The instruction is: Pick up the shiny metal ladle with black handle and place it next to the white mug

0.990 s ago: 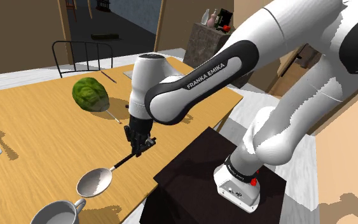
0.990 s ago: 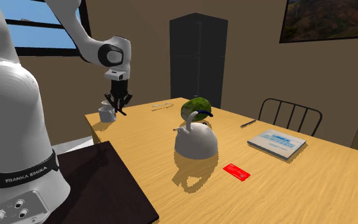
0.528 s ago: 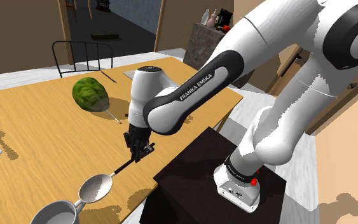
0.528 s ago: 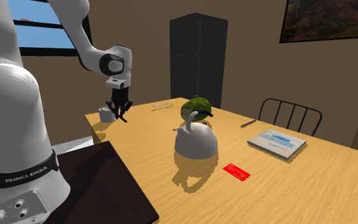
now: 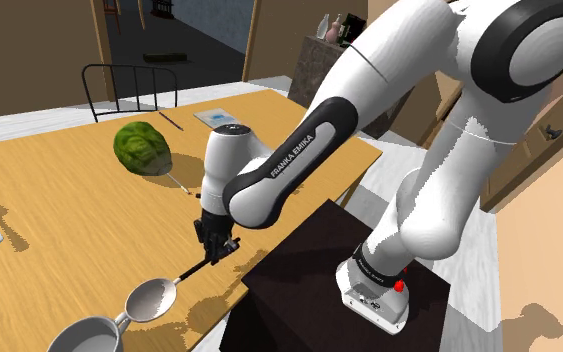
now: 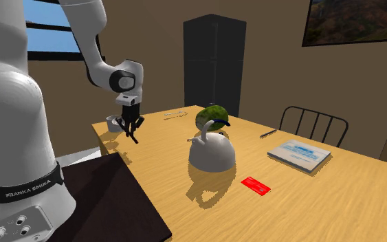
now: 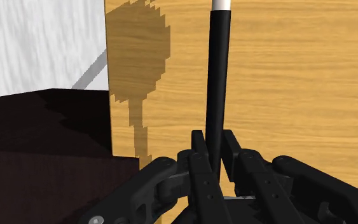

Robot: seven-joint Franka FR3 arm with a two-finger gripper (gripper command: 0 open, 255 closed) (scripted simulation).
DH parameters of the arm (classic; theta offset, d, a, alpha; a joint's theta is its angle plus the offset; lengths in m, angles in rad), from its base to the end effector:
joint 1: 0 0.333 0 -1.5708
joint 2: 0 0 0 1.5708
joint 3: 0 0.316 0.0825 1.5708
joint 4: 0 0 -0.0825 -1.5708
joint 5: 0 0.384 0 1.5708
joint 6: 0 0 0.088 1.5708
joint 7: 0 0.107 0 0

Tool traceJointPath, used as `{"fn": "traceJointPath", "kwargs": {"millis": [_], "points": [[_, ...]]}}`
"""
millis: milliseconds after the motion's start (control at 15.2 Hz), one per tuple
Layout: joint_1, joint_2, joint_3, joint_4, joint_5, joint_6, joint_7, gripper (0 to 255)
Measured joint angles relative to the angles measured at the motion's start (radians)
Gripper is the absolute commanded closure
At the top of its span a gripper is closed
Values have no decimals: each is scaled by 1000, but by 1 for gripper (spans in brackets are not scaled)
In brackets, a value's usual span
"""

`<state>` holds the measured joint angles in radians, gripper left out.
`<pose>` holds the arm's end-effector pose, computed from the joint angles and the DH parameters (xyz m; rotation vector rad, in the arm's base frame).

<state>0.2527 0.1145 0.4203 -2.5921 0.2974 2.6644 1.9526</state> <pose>0.3452 0.2698 0.2169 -2.2306 2.1813 0.2847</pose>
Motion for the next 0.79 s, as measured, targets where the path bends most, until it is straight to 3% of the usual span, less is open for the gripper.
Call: {"fn": "traceJointPath", "kwargs": {"millis": [462, 792], "points": [[13, 113, -19, 5, -39, 104, 12, 255], [16, 126, -22, 8, -44, 115, 14, 255]]}}
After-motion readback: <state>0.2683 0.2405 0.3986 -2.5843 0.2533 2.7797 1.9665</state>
